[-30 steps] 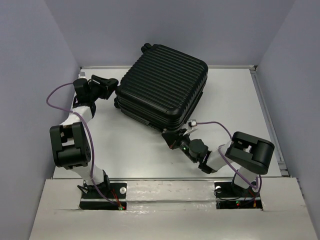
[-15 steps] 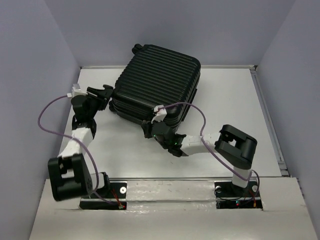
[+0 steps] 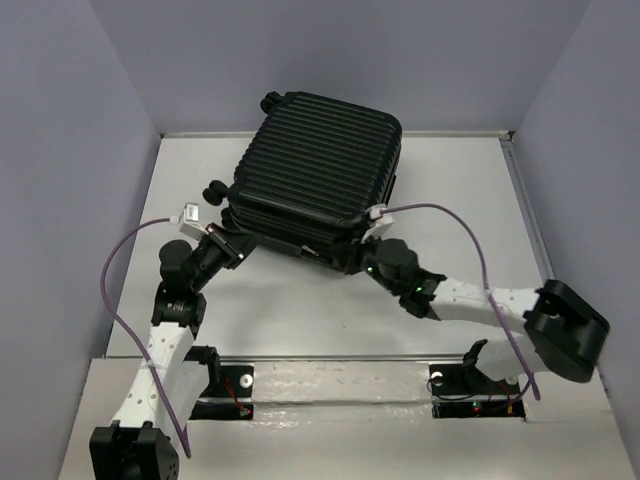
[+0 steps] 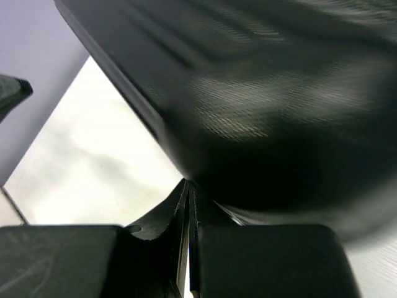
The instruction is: Pack the luggage
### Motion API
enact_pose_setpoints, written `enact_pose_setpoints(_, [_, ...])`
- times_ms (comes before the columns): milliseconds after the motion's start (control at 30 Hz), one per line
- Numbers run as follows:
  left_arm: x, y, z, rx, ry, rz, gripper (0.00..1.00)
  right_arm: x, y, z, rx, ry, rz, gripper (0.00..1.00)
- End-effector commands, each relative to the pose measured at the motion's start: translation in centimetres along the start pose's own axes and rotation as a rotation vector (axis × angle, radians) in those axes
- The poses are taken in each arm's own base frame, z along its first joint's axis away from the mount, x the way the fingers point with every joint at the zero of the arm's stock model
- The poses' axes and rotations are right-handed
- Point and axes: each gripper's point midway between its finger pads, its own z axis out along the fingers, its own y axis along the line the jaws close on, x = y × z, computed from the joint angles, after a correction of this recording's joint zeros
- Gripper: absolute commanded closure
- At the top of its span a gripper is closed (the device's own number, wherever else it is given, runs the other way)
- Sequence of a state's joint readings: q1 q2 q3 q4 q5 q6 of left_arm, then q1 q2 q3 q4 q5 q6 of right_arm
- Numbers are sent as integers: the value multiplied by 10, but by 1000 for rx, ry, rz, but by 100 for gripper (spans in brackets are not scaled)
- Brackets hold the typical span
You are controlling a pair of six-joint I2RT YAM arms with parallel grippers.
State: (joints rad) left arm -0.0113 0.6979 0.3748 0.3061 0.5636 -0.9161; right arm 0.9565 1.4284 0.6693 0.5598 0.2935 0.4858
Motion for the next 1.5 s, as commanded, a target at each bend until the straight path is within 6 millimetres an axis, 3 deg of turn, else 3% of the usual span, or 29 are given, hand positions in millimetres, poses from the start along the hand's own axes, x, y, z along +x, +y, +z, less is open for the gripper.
enact_pose_setpoints(0, [12,-33,-2,57,23,70,94,-40,-33,-49,-38,-73,22,93])
enact_pose_setpoints(67, [7,-40,-1,46,24,121,94,-35,-38,-63,-27,-23,-7,93])
enact_pose_setpoints(133, [-19,-30,8,-96,-12,252,92,-38,-30,-75,-70,-10,-17,93])
enact_pose_setpoints(167, [-41,-42,8,-124,-61,326,86,-36,-25,-77,-102,5,-13,93])
enact_pose_setpoints(200, [-48,-31,7,-201,-66,325,55,-27,-12,-79,-172,50,-9,93])
enact_pose_setpoints(233, [-58,-24,11,-232,-72,321,41,-20,-12,-77,-173,88,3,93])
enact_pose_setpoints(300, [-78,-29,12,-228,-112,301,21,-17,-21,-74,-117,94,13,68])
enact_pose_setpoints(367, [-106,-16,11,-255,-171,269,15,-24,-31,-74,-49,87,10,50])
enact_pose_setpoints(400, [-123,-14,10,-288,-218,284,13,-26,-32,-77,-34,93,-3,34])
enact_pose_setpoints(433, [-132,-1,16,-339,-227,279,11,-31,-31,-78,-32,90,-7,28])
enact_pose_setpoints(467, [-148,-2,17,-352,-256,282,9,-43,-25,-79,-41,73,-5,20])
enact_pose_setpoints(533, [-156,2,34,-355,-216,280,9,-51,-22,-86,-46,63,-7,13])
enact_pose_setpoints(567, [-152,11,39,-365,-185,281,9,-53,-22,-88,-46,57,-10,13])
enact_pose_setpoints(600, [-159,8,43,-374,-179,293,9,-56,-21,-92,-51,48,-12,11])
enact_pose_setpoints(667, [-165,21,52,-429,-143,320,8,-55,-22,-95,-54,56,-24,10])
enact_pose_setpoints(767, [-161,36,63,-442,-102,281,5,-51,-21,-96,-62,68,-34,8])
enact_pose_setpoints(1033, [-146,48,90,-369,-59,133,6,-38,-19,-92,-92,107,-40,8])
enact_pose_setpoints(1467, [-142,55,102,-313,-118,15,22,-31,-20,-98,-102,117,-33,6])
